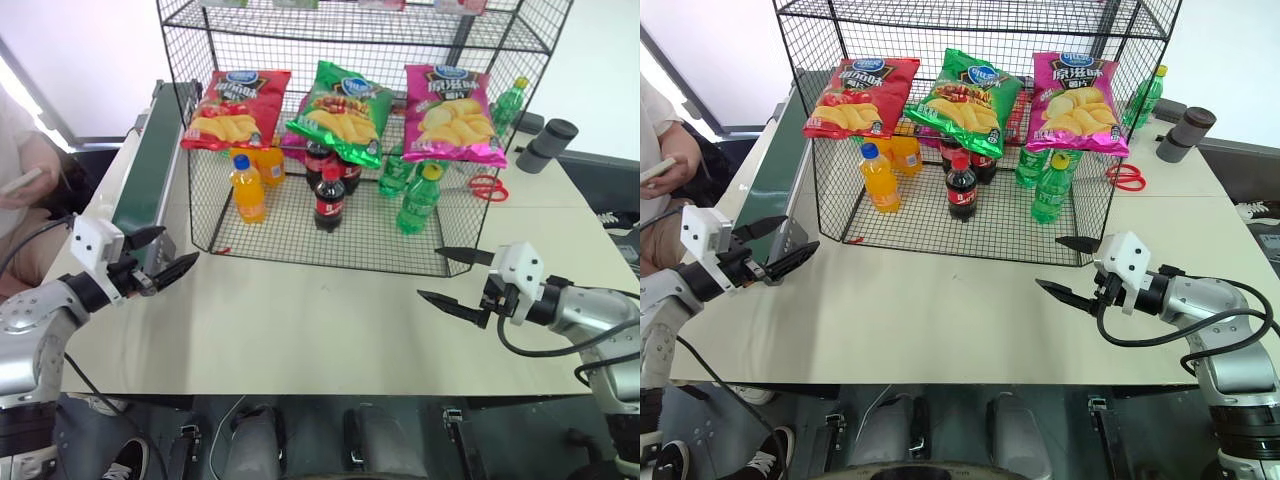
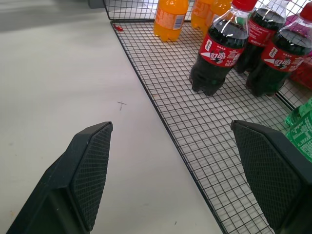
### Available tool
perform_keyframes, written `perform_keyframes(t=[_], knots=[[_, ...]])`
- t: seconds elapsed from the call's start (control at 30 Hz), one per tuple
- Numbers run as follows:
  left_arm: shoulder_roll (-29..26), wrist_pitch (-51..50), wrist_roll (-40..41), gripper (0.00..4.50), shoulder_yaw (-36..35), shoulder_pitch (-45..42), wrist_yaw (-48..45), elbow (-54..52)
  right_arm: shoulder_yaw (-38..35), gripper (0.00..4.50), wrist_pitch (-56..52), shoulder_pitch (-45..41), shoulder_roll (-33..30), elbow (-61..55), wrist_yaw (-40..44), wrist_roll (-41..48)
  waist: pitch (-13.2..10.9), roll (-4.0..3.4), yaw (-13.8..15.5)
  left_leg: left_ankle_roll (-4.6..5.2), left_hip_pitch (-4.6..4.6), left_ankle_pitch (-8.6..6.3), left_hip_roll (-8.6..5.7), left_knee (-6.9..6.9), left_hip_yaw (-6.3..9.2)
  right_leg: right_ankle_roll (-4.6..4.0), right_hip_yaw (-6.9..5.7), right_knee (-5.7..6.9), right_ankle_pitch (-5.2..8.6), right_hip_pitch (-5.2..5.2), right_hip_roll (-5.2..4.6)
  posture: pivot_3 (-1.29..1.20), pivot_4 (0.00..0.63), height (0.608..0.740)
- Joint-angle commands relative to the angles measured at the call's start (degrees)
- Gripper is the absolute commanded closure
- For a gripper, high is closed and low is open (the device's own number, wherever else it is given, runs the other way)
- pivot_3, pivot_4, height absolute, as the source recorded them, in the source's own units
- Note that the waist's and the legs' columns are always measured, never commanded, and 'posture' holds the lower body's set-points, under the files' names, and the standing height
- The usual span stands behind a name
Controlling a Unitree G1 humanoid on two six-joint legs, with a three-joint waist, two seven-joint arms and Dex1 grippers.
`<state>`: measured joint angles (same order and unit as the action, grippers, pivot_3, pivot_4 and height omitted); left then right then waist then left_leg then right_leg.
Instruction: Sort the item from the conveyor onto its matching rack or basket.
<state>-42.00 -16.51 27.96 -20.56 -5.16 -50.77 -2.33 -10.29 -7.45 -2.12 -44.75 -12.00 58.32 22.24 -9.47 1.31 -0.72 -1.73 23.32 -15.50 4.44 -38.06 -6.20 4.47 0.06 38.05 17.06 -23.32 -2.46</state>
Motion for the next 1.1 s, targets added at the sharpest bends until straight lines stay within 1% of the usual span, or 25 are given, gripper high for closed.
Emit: perform_keyframes(t=[0.03,0.2,0.6,1.1], knots=[[-0.32,2.26,-1.63,0.00,0.59,-0.14,0.16,-1.12,-0.41,0.45,1.14,-0.12,-0.02,-0.56,0.08,-0.04,0.00,0.00,0.01,0.00,0.00,0.00,0.00,0.00,0.00,0.00,0.00,0.00,0.00,0.00,0.00,0.00,0.150,0.740],[-0.07,4.41,-2.00,0.00,0.29,-0.70,0.17,-0.38,0.16,0.45,1.51,-0.78,0.12,0.08,-0.20,-0.67,0.00,0.00,-0.01,0.00,0.00,0.00,0.00,0.00,-0.01,0.00,0.00,0.01,0.00,0.00,0.00,0.00,0.150,0.740],[-0.14,4.92,-3.47,0.00,1.62,-2.23,1.04,0.69,0.77,0.45,2.50,-1.62,0.43,1.43,0.03,-1.14,0.00,0.00,0.01,0.00,0.00,0.00,0.00,-0.01,-0.02,0.01,0.00,0.02,0.00,0.00,0.01,0.00,0.150,0.740],[1.43,6.93,-5.32,0.00,3.86,-4.28,1.58,2.22,0.73,0.45,6.92,-1.06,0.35,4.59,1.32,-3.00,0.00,0.00,-0.01,-0.01,-0.01,0.01,-0.01,-0.03,-0.11,0.02,0.00,0.05,-0.01,0.00,0.02,0.00,0.150,0.740]])
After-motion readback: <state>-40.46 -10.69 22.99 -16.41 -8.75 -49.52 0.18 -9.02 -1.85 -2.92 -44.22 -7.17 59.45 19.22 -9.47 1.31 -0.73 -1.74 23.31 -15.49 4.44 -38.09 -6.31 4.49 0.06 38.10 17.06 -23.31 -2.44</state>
